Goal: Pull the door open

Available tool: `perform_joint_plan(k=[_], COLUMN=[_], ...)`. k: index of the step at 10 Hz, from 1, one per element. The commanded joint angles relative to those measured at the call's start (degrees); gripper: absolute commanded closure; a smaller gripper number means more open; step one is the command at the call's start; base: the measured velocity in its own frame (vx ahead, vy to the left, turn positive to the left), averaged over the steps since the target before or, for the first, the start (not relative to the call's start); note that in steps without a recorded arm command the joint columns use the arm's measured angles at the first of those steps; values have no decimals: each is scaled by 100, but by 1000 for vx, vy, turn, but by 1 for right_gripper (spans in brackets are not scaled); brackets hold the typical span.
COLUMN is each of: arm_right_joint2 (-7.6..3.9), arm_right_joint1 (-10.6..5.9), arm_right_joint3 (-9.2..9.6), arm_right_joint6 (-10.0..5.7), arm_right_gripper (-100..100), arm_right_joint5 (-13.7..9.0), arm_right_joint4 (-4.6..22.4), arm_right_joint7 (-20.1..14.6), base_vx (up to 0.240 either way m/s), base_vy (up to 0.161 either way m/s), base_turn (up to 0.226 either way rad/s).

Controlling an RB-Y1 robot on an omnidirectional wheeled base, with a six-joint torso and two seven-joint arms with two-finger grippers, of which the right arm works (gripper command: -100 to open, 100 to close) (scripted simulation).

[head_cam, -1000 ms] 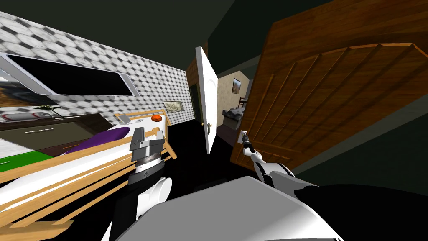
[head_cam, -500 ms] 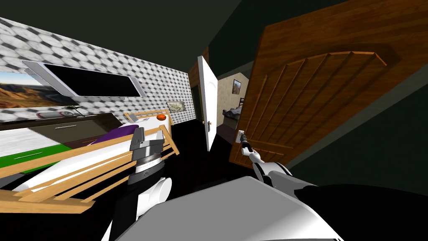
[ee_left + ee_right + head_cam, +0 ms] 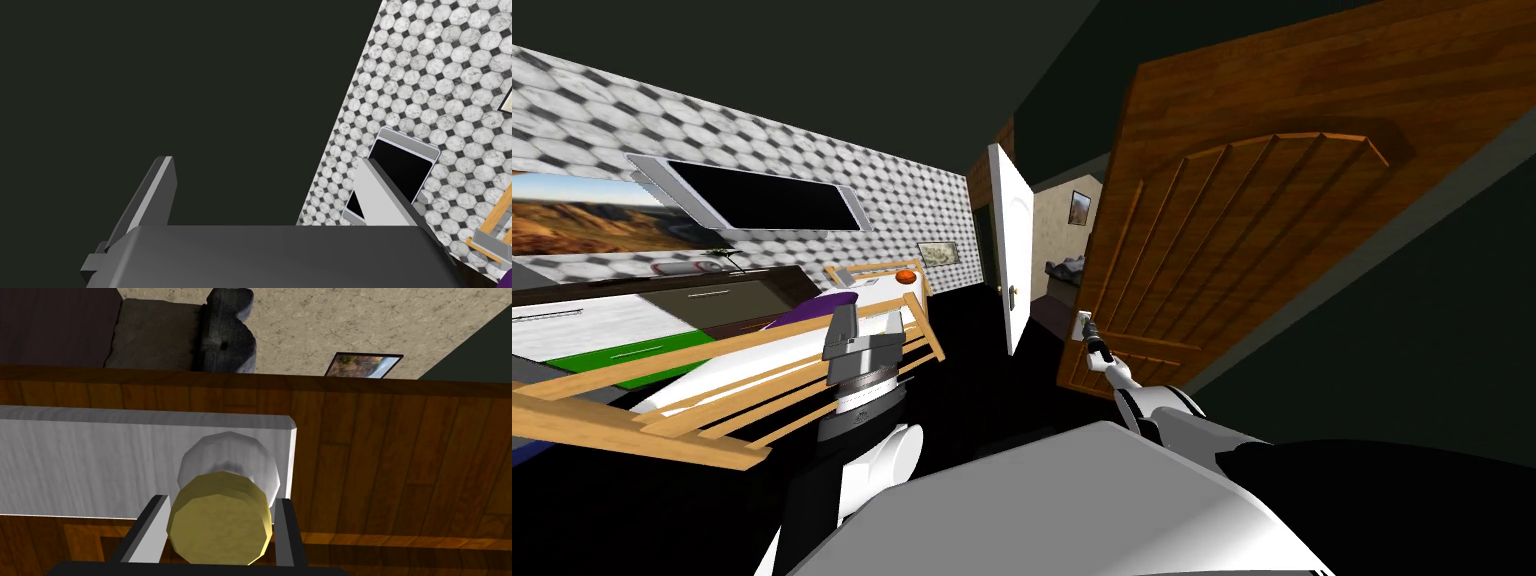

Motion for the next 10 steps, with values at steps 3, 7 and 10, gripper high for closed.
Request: perform_joint_plan(k=[3, 7, 10], arm_right_joint2=[67, 95, 147], arm_right_joint1=[-3, -75, -86], arm_right_joint3=[217, 342, 495], arm_right_joint6=[40, -27, -11], arm_right_gripper=[100, 100, 100], arm_right_joint5=[102, 160, 227], arm_right_joint4=[-161, -86, -123], arm_right_joint7=[-126, -199, -281], base_vx=[-209, -182, -162], base_vy=[-58, -37, -46], base_turn=[65, 39, 45])
